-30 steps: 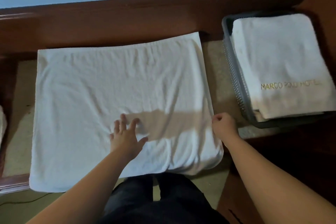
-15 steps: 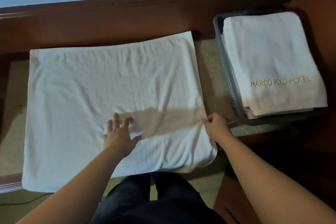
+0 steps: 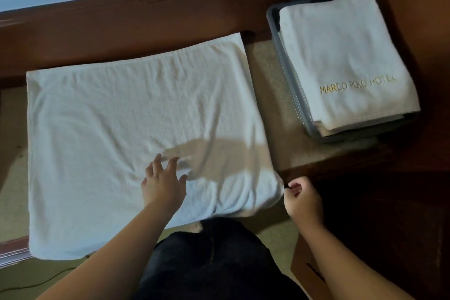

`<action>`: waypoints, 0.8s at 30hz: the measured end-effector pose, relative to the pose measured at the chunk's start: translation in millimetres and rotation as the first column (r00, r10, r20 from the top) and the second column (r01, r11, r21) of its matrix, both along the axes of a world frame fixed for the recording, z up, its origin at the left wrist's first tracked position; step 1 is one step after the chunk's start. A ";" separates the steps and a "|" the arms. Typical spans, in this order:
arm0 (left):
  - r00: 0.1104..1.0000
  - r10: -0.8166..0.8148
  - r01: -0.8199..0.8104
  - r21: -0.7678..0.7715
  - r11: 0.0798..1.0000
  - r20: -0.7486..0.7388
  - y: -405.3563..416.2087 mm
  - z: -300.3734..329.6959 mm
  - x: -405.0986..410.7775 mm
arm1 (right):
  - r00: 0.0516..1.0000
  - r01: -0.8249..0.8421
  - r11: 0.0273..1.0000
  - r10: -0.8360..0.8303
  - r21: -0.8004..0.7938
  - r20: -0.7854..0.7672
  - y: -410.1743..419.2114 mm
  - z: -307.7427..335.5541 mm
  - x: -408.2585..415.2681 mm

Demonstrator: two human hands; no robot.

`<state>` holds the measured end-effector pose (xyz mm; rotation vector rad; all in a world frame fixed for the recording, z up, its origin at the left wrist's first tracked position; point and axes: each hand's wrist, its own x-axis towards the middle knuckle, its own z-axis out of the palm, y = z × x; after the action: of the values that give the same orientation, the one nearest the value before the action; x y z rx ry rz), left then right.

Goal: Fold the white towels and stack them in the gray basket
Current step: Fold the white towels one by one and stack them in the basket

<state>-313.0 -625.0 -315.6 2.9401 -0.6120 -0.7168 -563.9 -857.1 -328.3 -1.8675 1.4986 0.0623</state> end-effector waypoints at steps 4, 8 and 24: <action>0.991 -0.125 0.123 -0.038 0.992 -0.047 8.2 -4.4 -41.1 | 0.984 0.169 0.968 -0.175 0.187 0.017 35.2 -15.4 -17.3; 0.967 -0.233 0.233 -0.017 0.972 -0.104 24.3 -17.1 -57.9 | 0.945 0.251 0.936 -0.292 0.246 0.148 59.7 -42.5 -15.0; 0.922 -0.341 0.361 0.095 0.928 -0.181 18.1 -21.2 -42.6 | 0.777 0.406 0.750 -0.584 0.522 0.234 43.2 -97.9 -49.9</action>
<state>-355.6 -606.9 -336.8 2.8702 -1.1360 -1.0503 -613.7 -813.9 -426.2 -0.9847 1.5017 -0.1964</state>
